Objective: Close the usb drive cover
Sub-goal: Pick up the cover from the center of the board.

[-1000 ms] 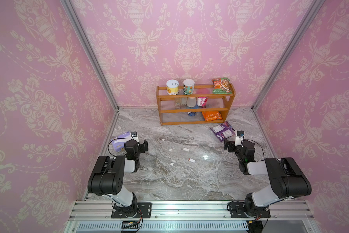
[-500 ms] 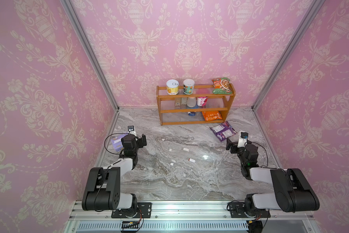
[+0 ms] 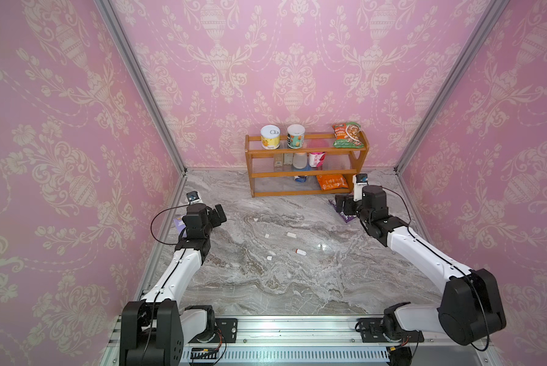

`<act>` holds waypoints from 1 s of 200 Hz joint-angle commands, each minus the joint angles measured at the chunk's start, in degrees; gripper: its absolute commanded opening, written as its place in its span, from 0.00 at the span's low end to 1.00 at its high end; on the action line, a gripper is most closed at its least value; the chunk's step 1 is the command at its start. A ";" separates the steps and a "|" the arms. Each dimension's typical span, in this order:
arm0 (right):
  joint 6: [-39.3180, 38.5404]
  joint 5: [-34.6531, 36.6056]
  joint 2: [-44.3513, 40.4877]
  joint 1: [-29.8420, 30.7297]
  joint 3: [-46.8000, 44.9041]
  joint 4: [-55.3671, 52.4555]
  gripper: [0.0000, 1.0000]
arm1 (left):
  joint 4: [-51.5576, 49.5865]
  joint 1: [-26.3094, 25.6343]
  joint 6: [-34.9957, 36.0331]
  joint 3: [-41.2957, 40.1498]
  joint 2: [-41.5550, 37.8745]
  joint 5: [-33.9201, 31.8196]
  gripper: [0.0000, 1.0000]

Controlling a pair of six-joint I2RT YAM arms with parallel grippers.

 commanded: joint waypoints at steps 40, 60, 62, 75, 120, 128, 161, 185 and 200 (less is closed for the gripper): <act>-4.36 -6.59 23.54 10.18 24.57 -24.46 1.00 | -19.45 -0.51 -9.42 11.22 -0.24 3.42 0.99; -3.48 -10.40 31.77 11.97 34.12 -29.87 1.00 | -20.82 -0.59 -10.04 10.07 -2.05 2.81 0.99; -3.48 -10.63 32.36 12.19 35.07 -30.20 1.00 | -20.70 -0.60 -10.04 9.80 -2.28 2.83 0.99; -3.87 -11.14 36.39 13.92 39.59 -31.58 1.00 | -19.56 -0.60 -10.12 7.81 -3.99 3.00 0.99; -4.62 -9.61 47.84 18.63 54.09 -35.81 1.00 | -17.36 -0.54 -10.34 5.93 -5.55 3.88 0.99; -4.26 -9.02 49.54 18.99 56.38 -36.52 1.00 | -17.13 -0.55 -10.62 6.35 -4.85 4.53 0.99; -0.84 -11.11 53.53 19.49 61.11 -35.98 0.98 | -15.45 -0.57 -12.39 7.37 -2.60 7.28 0.99; -0.33 -11.36 56.33 20.06 65.13 -37.93 0.98 | -15.44 -0.56 -13.42 8.34 -1.47 9.23 0.99; 0.41 -11.40 58.85 20.23 68.97 -40.60 0.97 | -15.72 -0.59 -14.27 8.32 -1.32 9.51 0.99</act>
